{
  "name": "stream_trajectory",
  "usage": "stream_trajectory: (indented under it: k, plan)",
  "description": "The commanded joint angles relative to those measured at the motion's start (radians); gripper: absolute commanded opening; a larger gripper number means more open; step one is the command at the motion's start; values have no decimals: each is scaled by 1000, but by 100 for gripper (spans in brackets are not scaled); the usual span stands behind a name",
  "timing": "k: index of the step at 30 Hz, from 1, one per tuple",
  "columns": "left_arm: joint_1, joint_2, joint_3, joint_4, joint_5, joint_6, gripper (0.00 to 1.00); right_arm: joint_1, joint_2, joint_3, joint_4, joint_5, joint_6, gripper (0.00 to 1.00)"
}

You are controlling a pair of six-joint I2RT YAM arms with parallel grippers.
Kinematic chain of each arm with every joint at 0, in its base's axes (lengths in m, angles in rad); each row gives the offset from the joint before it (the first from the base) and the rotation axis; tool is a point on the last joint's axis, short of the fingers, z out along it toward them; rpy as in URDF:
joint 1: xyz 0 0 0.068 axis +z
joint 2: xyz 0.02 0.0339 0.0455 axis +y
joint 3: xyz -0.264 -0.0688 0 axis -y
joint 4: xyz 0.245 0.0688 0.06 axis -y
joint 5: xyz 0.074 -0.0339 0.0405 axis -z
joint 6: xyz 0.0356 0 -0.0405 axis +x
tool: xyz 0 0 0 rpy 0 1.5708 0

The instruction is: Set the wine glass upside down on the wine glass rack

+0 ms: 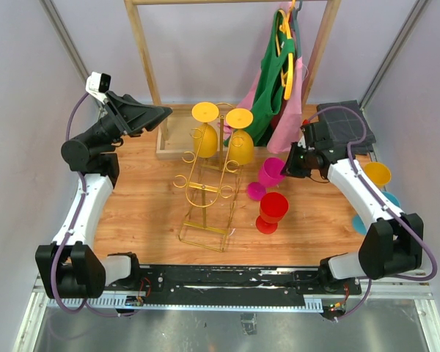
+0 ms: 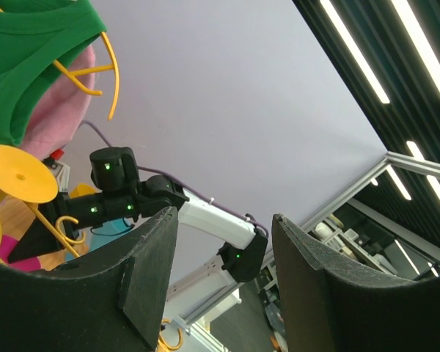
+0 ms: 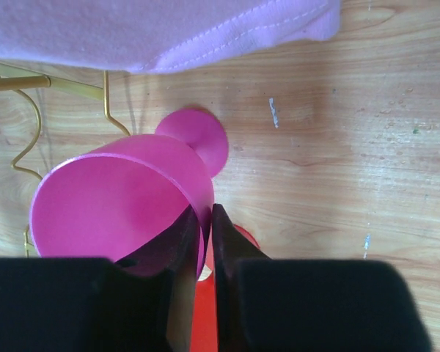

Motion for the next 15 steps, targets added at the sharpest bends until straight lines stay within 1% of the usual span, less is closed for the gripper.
stream_trajectory:
  k: [1, 6, 10, 15]
  plan:
    - [8, -7, 25, 7, 15, 15, 59, -11, -34, -14, 5, 53, 0, 9]
    - [8, -5, 21, 17, 14, 10, 59, -11, -63, -18, -13, 81, 4, 1]
    - [8, -5, 19, 19, 13, 10, 59, -11, -106, -18, -37, 114, 7, 1]
    - [8, -6, 16, 26, 14, 8, 59, -9, -179, 19, -145, 213, 16, 1]
